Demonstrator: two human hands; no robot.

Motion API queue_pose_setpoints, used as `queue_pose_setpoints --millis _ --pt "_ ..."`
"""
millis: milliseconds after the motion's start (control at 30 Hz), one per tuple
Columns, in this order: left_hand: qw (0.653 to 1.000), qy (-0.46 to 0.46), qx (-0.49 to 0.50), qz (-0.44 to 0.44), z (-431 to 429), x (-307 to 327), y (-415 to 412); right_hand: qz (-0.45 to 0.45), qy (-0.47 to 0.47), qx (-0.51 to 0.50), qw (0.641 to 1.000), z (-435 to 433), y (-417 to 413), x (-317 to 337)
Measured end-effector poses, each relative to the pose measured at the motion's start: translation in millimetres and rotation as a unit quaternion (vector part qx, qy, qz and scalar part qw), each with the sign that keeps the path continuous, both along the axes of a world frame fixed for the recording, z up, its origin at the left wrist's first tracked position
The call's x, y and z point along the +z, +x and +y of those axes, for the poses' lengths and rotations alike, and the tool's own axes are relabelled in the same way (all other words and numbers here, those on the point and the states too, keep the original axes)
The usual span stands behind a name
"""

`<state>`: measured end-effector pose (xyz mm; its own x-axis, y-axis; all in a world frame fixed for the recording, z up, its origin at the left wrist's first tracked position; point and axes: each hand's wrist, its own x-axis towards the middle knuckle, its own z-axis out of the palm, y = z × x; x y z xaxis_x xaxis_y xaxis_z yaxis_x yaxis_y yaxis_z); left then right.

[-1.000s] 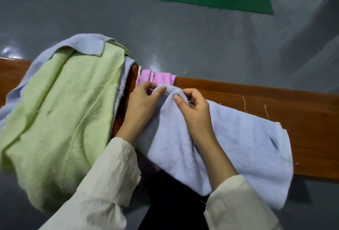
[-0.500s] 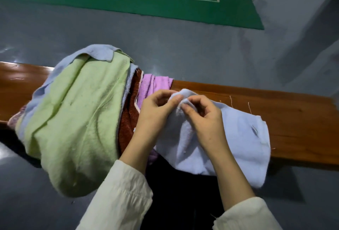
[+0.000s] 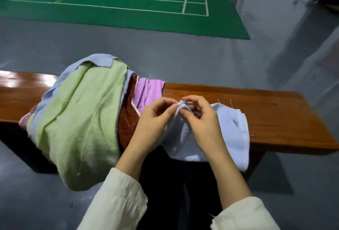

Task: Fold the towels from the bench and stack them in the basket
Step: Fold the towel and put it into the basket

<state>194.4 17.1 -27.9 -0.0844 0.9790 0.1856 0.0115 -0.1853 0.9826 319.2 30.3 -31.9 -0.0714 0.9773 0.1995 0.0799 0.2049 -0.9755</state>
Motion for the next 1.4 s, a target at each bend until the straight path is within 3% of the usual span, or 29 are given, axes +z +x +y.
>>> queue_pose_setpoints --millis 133,200,333,600,767,933,1100,1267,1400 --pt "0.998 0.033 0.014 0.06 -5.5 0.8 -0.6 -0.042 0.004 0.016 0.999 1.5 3.9 4.9" --pt "0.987 0.064 0.028 0.145 -9.4 -8.5 -6.0 -0.043 0.011 -0.012 0.999 2.7 7.0 6.1" --pt "0.934 0.1 0.021 0.343 -17.8 -44.5 -18.4 -0.03 0.023 -0.063 0.997 4.4 13.9 6.3" --pt "0.903 0.106 0.094 0.406 -20.6 -62.1 -47.5 -0.018 0.017 -0.153 0.988 11.2 31.5 4.5" --pt "0.91 0.152 0.105 0.37 -12.1 -37.5 -53.6 -0.027 0.023 -0.167 0.985 17.9 39.3 8.7" --pt "0.944 0.122 0.138 0.274 10.0 12.5 -33.9 0.028 0.034 -0.214 0.976 33.3 46.6 32.4" --pt "0.94 0.146 0.122 0.283 36.7 68.9 -18.7 0.003 0.092 -0.269 0.959 40.7 66.3 80.5" --pt "0.98 0.117 0.086 0.138 43.7 123.1 19.9 -0.042 0.195 -0.348 0.916 33.9 80.6 129.6" --pt "0.985 0.14 0.08 0.065 38.8 149.3 40.7 0.012 0.166 -0.325 0.931 26.7 92.5 161.5"
